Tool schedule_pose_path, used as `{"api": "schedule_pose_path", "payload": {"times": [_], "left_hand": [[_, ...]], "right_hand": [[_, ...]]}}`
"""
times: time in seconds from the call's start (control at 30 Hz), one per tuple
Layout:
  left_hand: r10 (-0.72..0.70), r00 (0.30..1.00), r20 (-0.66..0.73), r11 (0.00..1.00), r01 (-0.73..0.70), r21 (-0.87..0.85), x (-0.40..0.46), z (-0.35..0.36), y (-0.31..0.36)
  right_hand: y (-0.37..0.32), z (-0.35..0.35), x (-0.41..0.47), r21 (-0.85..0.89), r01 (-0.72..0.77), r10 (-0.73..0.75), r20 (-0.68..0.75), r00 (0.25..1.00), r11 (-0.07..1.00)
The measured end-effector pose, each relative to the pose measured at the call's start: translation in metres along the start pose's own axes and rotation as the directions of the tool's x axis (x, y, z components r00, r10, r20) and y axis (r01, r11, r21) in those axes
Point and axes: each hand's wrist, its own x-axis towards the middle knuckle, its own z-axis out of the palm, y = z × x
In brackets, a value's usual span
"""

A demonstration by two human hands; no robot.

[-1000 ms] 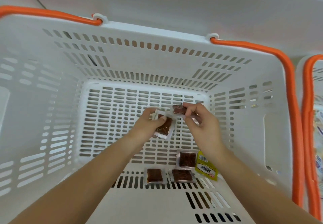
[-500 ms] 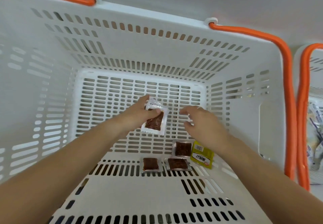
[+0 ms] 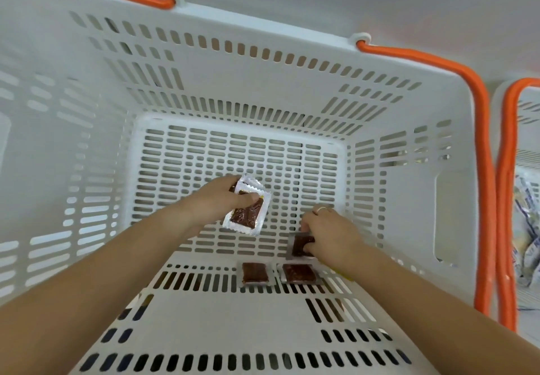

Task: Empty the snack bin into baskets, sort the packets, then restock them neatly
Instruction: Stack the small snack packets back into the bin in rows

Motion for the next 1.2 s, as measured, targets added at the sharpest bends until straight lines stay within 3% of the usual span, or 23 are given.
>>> {"api": "schedule_pose_path", "payload": {"times": [0.07,0.1,0.13,0.17,0.2,0.23,0.27,0.3,0.53,0.67,0.77,0.83,0.93,1.0,1.13,1.2], "left_hand": [[0.008,0.998,-0.055,0.999,-0.010,-0.035,-0.003,-0.003,0.003],[0.019,0.994,-0.103,0.998,-0.024,-0.050,-0.005,-0.005,0.004],[0.032,0.986,-0.162,0.997,-0.044,-0.070,-0.008,-0.006,0.006],[0.051,0.975,-0.216,0.994,-0.071,-0.083,-0.014,-0.006,0.010],[0.073,0.963,-0.258,0.991,-0.100,-0.091,-0.021,-0.005,0.014],[0.096,0.955,-0.280,0.988,-0.127,-0.093,-0.030,-0.003,0.021],[0.115,0.951,-0.286,0.984,-0.149,-0.100,-0.040,-0.001,0.029],[0.131,0.952,-0.278,0.980,-0.167,-0.109,-0.053,0.002,0.039],[0.284,0.920,-0.269,0.884,-0.360,-0.299,-0.166,0.026,0.125],[0.430,0.890,-0.151,0.876,-0.452,-0.170,-0.235,0.050,0.154],[0.482,0.848,-0.221,0.844,-0.517,-0.141,-0.272,0.076,0.179],[0.514,0.808,-0.288,0.807,-0.569,-0.155,-0.289,0.095,0.195],[0.605,0.682,-0.411,0.715,-0.692,-0.095,-0.313,0.121,0.221],[0.625,0.602,-0.498,0.660,-0.747,-0.074,-0.321,0.134,0.235],[0.647,0.576,-0.499,0.644,-0.764,-0.047,-0.318,0.132,0.246],[0.718,0.507,-0.477,0.634,-0.759,0.148,-0.306,0.116,0.245]], "right_hand": [[-0.002,-0.009,0.000,0.258,-0.069,0.084,-0.046,0.995,0.964],[-0.005,-0.017,0.000,0.462,-0.107,0.153,-0.062,0.986,0.881],[-0.009,-0.029,-0.002,0.691,-0.124,0.215,-0.047,0.975,0.712],[-0.014,-0.045,-0.005,0.881,-0.114,0.243,-0.001,0.970,0.458],[-0.019,-0.062,-0.012,0.977,-0.100,0.215,0.058,0.975,0.187],[-0.024,-0.079,-0.020,0.997,-0.080,0.152,0.082,0.985,-0.018],[-0.028,-0.094,-0.030,0.990,-0.059,0.086,0.070,0.994,-0.128],[-0.034,-0.108,-0.040,0.987,-0.031,0.039,0.037,0.999,-0.155],[-0.069,-0.188,-0.134,0.969,0.230,0.054,-0.235,0.970,0.089],[-0.085,-0.219,-0.202,0.900,0.385,0.117,-0.413,0.903,0.206],[-0.091,-0.234,-0.237,0.841,0.455,0.269,-0.530,0.805,0.293],[-0.094,-0.244,-0.257,0.855,0.474,0.284,-0.517,0.807,0.212],[-0.096,-0.262,-0.282,0.866,0.499,0.156,-0.488,0.859,-0.035],[-0.094,-0.275,-0.297,0.837,0.544,0.077,-0.539,0.839,-0.059],[-0.093,-0.295,-0.305,0.810,0.578,0.084,-0.586,0.806,0.099],[-0.094,-0.310,-0.296,0.771,0.578,0.145,-0.625,0.767,0.268]]}}
